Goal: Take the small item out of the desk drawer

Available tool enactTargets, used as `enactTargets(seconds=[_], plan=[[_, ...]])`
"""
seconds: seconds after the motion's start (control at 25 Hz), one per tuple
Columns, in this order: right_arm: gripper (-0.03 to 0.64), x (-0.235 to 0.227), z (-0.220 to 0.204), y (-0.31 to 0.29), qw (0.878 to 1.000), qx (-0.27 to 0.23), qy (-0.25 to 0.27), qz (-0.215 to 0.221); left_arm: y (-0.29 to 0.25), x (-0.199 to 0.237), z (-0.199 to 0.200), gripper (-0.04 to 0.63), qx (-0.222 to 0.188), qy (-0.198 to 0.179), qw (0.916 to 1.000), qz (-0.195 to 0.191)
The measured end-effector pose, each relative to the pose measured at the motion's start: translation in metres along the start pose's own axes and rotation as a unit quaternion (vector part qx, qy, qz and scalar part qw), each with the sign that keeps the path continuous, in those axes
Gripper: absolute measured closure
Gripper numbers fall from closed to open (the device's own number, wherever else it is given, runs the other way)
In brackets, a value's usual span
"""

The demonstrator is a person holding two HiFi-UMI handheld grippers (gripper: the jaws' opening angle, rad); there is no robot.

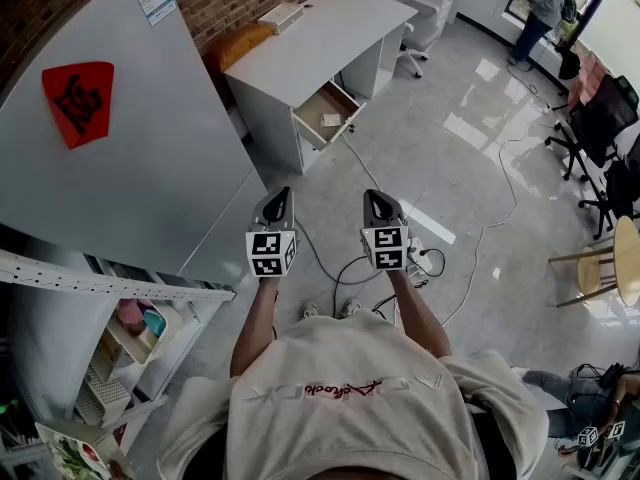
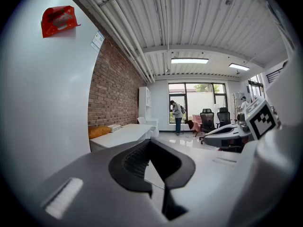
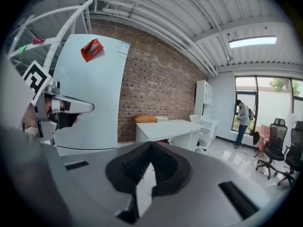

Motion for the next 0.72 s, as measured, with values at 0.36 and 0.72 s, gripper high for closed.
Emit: enactTargets(seconds=[0.36,0.72], plan=[[0.606,-0.008,0.003,-0.008,1.000,-0.003,-0.004,0.000,-0.009,0.003,0.003,0.588,0.001,0.000,1.0000,0.004],[0.606,-0.018,0.008,-0.015,1.000,-0.018,-0.004,0.003,-0.019,0.002,0.009,0.586,-0.002,-0.002,1.0000,0.009]])
Point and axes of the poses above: the fingertips, and each gripper's own axes: y backward along the fingers, x to its left, z out of its top, the point moved 6 cm from there along y, backward along the fingers, and after that the axes turned 11 degrees about x, right-handed, at the moved point
